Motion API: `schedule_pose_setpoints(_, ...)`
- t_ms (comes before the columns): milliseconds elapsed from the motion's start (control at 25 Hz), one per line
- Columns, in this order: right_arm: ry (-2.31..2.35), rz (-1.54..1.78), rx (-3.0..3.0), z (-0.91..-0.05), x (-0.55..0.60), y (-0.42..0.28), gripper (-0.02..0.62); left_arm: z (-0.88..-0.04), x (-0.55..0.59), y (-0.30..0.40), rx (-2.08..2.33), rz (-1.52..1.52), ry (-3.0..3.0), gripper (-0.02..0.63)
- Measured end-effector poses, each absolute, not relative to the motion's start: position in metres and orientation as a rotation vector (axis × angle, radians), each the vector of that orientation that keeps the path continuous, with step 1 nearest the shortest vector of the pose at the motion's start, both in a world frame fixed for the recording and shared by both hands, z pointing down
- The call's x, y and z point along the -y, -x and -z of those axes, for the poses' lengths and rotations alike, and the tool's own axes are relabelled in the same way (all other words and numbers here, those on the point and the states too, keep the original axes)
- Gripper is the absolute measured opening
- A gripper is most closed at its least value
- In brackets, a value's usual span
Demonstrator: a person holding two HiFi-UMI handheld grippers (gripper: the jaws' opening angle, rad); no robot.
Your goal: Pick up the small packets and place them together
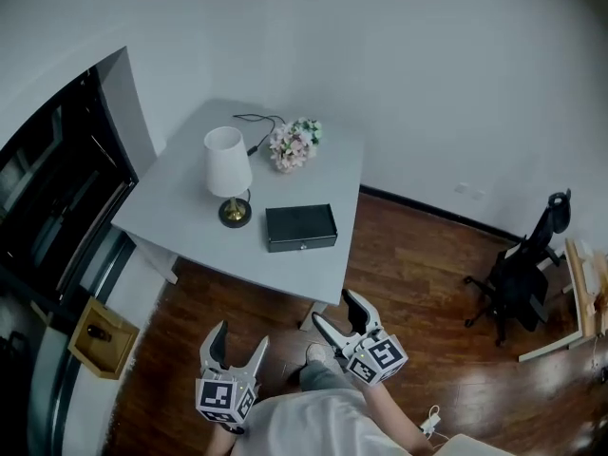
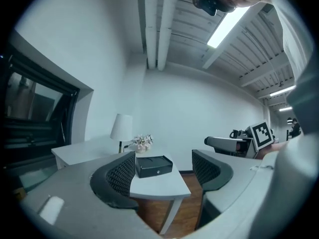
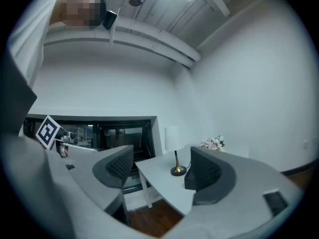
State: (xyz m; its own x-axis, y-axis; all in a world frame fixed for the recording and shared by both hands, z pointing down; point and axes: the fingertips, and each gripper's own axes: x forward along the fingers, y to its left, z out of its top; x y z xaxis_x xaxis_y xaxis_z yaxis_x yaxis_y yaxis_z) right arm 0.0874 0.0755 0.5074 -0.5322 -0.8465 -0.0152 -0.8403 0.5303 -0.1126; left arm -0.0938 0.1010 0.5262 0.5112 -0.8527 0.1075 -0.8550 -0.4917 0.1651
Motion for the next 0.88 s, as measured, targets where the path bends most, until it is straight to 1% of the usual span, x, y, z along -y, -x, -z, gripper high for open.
schedule_pose_setpoints(160, 1.415, 0.034, -2.718, -0.477, -0.010, -0.118, 0.356, -0.508, -0.043, 0.057, 1.507, 0.011, -2.568, 0.362)
schedule_pose_setpoints(360, 1.355, 0.080, -2.780, -0.484, 0.034, -0.149, 0.356, -0.499, 0.009, 0.013, 1.529, 0.021, -2.551, 0.362)
schedule_pose_setpoints(400, 1.341, 0.114, -2.789, -0.491, 0.038, -0.154, 0.356, -0.501, 0.018, 0.006, 1.536, 0.014, -2.544, 0.362)
schedule_pose_setpoints(440, 1.324, 0.164, -2.790, -0.498, 0.043, -0.159, 0.343, -0.503, 0.025, 0.000, 1.540, 0.003, -2.537, 0.362)
schedule_pose_setpoints(480, 1.308, 0.226, -2.780, -0.505, 0.046, -0.164, 0.265, -0.505, 0.030, -0.006, 1.539, -0.009, -2.530, 0.362)
schedule_pose_setpoints(520, 1.298, 0.284, -2.764, -0.511, 0.048, -0.169, 0.250, -0.506, 0.034, -0.011, 1.533, -0.020, -2.526, 0.362)
schedule_pose_setpoints(640, 1.321, 0.364, -2.756, -0.528, 0.058, -0.174, 0.250, -0.509, 0.045, -0.017, 1.514, -0.053, -2.532, 0.345)
schedule_pose_setpoints(760, 1.346, 0.436, -2.796, -0.551, 0.076, -0.171, 0.250, -0.515, 0.065, -0.018, 1.482, -0.039, -2.538, 0.345)
schedule_pose_setpoints(880, 1.342, 0.658, -2.846, -0.591, 0.092, -0.162, 0.250, -0.506, 0.081, -0.023, 1.413, -0.001, -2.582, 0.347)
